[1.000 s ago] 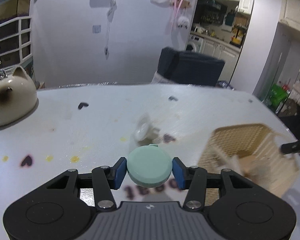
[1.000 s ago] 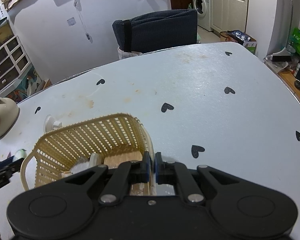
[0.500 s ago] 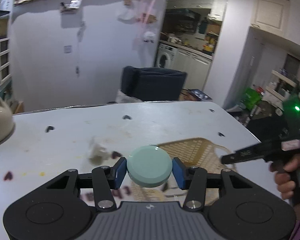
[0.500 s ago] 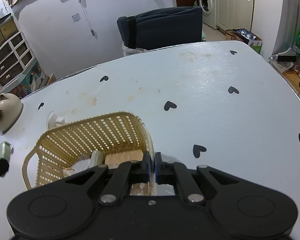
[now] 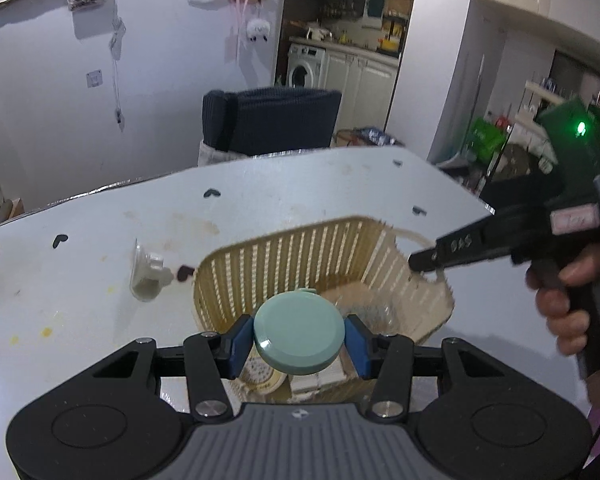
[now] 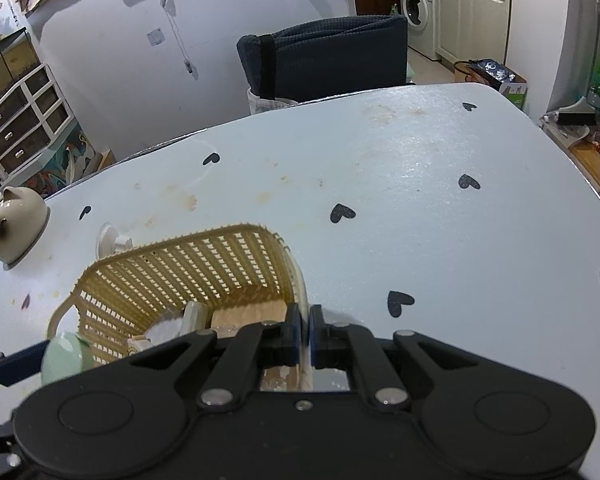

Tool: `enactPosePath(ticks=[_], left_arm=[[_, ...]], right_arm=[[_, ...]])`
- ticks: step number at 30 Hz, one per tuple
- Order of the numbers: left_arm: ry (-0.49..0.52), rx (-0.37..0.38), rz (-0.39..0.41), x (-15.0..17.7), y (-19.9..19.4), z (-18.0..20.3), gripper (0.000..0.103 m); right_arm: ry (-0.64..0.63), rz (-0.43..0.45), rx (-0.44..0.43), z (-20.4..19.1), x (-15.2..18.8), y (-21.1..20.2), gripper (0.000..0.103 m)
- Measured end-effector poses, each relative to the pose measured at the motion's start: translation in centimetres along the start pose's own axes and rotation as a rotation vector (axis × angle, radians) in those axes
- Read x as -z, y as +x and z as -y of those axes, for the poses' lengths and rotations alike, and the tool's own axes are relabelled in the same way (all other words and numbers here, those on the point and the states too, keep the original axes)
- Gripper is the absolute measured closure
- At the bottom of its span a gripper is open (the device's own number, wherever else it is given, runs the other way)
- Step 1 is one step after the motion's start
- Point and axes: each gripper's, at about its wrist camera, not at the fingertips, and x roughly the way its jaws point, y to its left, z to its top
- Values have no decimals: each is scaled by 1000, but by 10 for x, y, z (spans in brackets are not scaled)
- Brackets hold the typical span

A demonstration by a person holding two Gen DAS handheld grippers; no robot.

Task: Organize rigid objects
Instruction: 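Lower the disc into the basket and open the left gripper while the right gripper holds the basket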

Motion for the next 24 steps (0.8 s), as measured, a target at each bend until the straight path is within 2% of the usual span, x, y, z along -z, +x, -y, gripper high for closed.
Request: enactPosePath(ticks=[6,14,24], left_arm=[[39,-10,-57,1,8,0,53],[64,-2,-94,2,11,-1,53],[76,4,-95,2,10,-1,52]], right_arm=[[12,8,-6,2,1,0,98],[28,4,-2,2,1,-1,98],[25,0,12,-1,0,0,98]])
